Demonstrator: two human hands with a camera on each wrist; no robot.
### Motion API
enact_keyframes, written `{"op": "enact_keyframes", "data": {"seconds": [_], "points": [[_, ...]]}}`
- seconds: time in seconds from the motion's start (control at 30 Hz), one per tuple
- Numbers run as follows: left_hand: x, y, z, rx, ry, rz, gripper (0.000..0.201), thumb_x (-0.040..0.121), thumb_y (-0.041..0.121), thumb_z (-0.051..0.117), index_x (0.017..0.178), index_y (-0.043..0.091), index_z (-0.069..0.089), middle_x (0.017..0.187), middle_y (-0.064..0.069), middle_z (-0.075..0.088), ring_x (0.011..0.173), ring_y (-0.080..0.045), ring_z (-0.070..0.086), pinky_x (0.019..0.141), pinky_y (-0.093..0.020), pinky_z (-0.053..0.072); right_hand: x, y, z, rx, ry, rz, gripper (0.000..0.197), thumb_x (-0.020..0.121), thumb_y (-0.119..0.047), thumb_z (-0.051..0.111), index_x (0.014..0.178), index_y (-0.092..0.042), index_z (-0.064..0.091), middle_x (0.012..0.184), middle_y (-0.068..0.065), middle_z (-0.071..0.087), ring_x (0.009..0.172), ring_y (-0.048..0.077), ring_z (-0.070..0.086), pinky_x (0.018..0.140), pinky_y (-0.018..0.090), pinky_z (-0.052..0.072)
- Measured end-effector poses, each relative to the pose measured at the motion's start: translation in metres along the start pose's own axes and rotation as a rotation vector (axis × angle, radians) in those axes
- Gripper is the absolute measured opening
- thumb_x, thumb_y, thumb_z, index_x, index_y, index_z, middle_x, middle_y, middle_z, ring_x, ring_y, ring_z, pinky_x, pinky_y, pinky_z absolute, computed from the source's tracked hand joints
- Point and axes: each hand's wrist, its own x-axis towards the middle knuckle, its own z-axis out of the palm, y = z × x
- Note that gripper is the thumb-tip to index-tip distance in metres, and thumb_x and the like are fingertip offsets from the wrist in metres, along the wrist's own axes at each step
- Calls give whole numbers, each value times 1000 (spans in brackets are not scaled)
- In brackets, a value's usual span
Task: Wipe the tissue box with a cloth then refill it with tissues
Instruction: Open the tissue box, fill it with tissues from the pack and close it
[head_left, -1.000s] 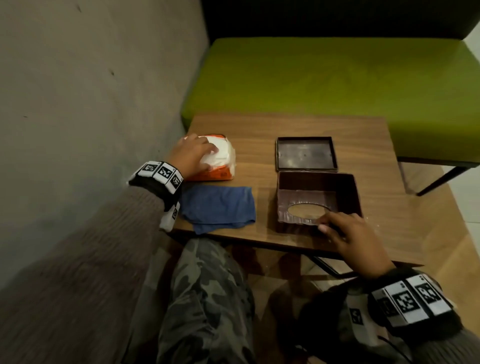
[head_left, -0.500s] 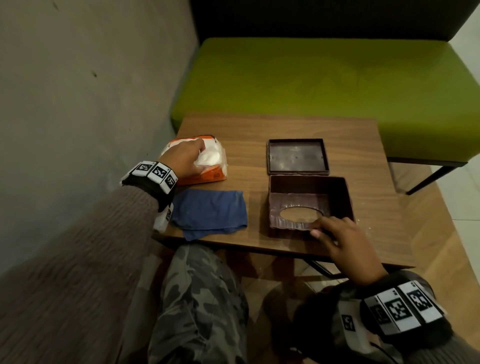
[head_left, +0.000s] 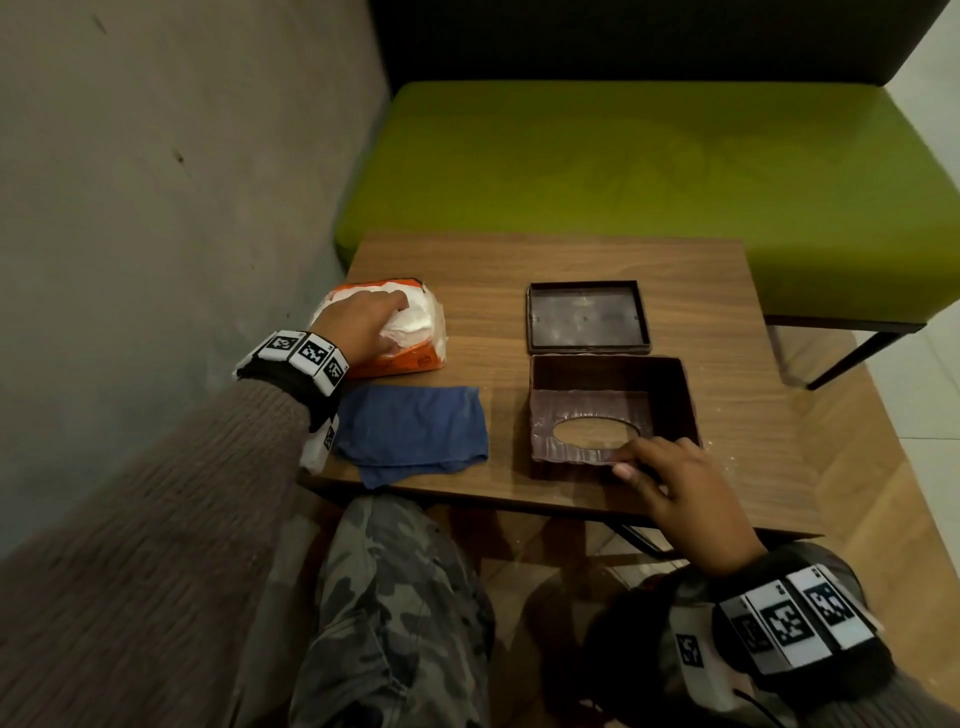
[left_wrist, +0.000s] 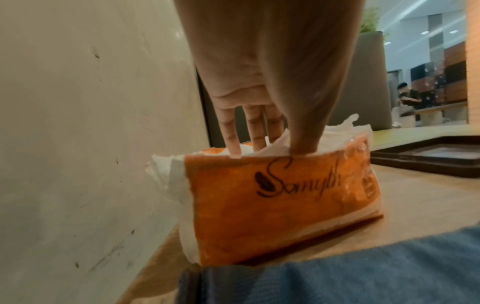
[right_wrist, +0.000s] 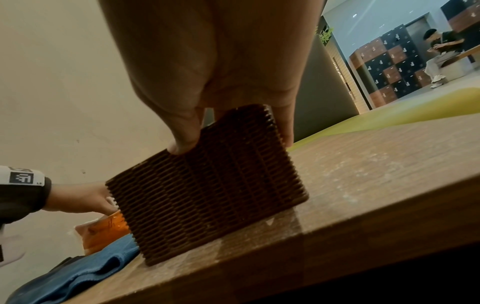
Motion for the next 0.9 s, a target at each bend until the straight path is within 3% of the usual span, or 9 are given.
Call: {"op": "enact_keyframes", "data": {"seconds": [0.17,0.33,0.53,0.73,0.83,0.9], "points": [[1,-2,-6,-99,52,4,42,77,15,67,118,15,56,116,-14,63,106,-33,57,85,-39,45,0,0,0,5,3,-6,7,92,-24,60,95,-20,65,84,-9,58,77,15,46,67,15,32],[-2,-1,-7,-23,122,49,46,78,13,64,123,8,53,120,-18,55,107,-37,53,81,-43,44,0,-1,0,4,10,1,8,92,-24,59,95,-20,65,87,-5,62,78,16,46,67,29,39],[-9,-3,-17,-56,363,91,34,74,10,70,105,1,60,106,-25,49,91,-39,53,62,-44,42,0,-3,-1,-3,19,1,6,92,-23,60,96,-21,65,86,-5,62,77,14,45,66,29,39],[-17,-9,-43,-157,502,43,36,78,19,62,108,0,57,112,-24,50,96,-38,54,71,-45,45,1,-5,-3,-4,-10,32,10,93,-25,58,99,-22,65,89,-6,62,80,14,46,69,30,41],[-28,-9,-69,-384,681,-80,38,77,20,54,110,0,57,104,-22,59,95,-34,56,76,-39,42,1,-8,-5,-6,-20,35,12,93,-28,57,101,-22,65,92,-6,63,81,14,47,70,29,41],[-40,-6,-81,-677,748,-190,33,80,17,55,112,8,58,100,-8,63,91,-22,57,76,-32,44,1,-9,-7,11,-29,63,17,93,-33,55,107,-26,62,94,-8,64,86,15,52,79,33,44]]}}
